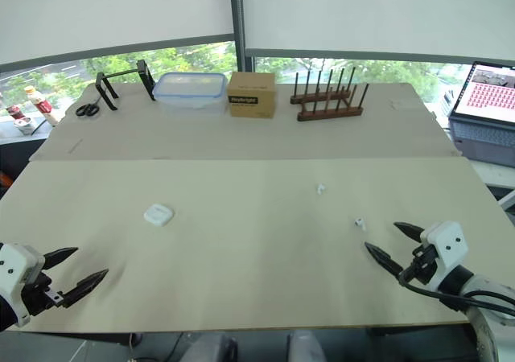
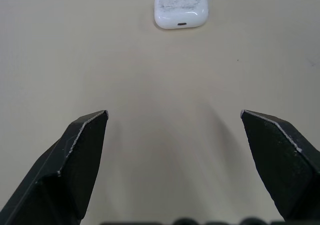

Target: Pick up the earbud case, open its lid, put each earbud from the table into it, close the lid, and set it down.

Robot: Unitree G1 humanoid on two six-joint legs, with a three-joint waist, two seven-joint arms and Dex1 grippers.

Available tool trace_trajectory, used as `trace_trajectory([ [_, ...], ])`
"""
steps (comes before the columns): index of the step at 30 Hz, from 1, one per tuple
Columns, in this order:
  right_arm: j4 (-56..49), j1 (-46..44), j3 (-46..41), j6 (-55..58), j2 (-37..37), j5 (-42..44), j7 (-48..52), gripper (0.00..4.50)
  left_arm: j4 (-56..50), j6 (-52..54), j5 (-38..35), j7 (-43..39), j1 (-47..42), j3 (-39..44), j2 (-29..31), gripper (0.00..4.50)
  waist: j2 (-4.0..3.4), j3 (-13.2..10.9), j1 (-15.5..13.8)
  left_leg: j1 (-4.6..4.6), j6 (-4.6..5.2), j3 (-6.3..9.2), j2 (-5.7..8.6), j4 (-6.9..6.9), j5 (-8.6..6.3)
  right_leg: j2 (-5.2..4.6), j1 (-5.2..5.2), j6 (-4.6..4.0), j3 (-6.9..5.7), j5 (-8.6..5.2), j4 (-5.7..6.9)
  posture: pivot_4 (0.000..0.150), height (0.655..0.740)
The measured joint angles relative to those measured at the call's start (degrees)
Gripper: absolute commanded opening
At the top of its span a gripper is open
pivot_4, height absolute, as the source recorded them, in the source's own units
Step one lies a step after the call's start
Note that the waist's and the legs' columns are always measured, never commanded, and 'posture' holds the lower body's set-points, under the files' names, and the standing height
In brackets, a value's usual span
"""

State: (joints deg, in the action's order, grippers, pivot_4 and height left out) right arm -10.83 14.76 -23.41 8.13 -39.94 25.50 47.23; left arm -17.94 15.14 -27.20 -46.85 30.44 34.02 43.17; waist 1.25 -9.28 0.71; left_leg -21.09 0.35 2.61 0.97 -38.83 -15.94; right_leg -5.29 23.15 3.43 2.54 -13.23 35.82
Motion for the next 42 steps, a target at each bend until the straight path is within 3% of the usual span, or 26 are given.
trace_trajectory([
  [11,-0.7,3.0,-4.1,-0.5,0.0,-1.7,-1.2,4.49,4.2,-2.9,-2.7,-7.8,-3.0,0.8,-0.8,4.5,0.0,0.0,0.0,0.0,0.0,-0.03,0.0,0.0,0.0,0.02,0.0,0.0,-0.01,-0.02,0.0,0.15,0.74],
  [31,-8.3,6.2,-4.2,0.3,0.7,-1.7,-2.3,4.49,6.2,-2.1,-3.4,-10.1,-6.9,-1.0,-0.9,4.5,0.0,0.0,-0.1,0.0,0.0,0.01,0.0,-0.01,0.0,0.0,-0.01,0.0,-0.01,-0.02,0.02,0.15,0.74],
  [38,-16.4,-3.3,2.5,8.6,-4.5,2.4,-0.4,4.49,7.9,1.8,2.4,-2.1,-16.6,-9.5,-1.0,4.5,0.02,0.0,0.0,0.01,0.0,0.09,0.05,-0.03,0.0,0.03,0.04,0.0,-0.06,0.0,0.07,0.15,0.74],
  [42,-18.0,-14.7,8.0,14.1,-8.4,5.8,2.0,4.49,10.7,3.9,3.8,1.0,-24.9,-14.3,-2.6,4.5,0.03,0.0,-0.1,-0.01,-0.01,0.15,0.08,-0.07,0.01,0.0,0.05,-0.01,-0.11,0.04,0.1,0.15,0.74],
])
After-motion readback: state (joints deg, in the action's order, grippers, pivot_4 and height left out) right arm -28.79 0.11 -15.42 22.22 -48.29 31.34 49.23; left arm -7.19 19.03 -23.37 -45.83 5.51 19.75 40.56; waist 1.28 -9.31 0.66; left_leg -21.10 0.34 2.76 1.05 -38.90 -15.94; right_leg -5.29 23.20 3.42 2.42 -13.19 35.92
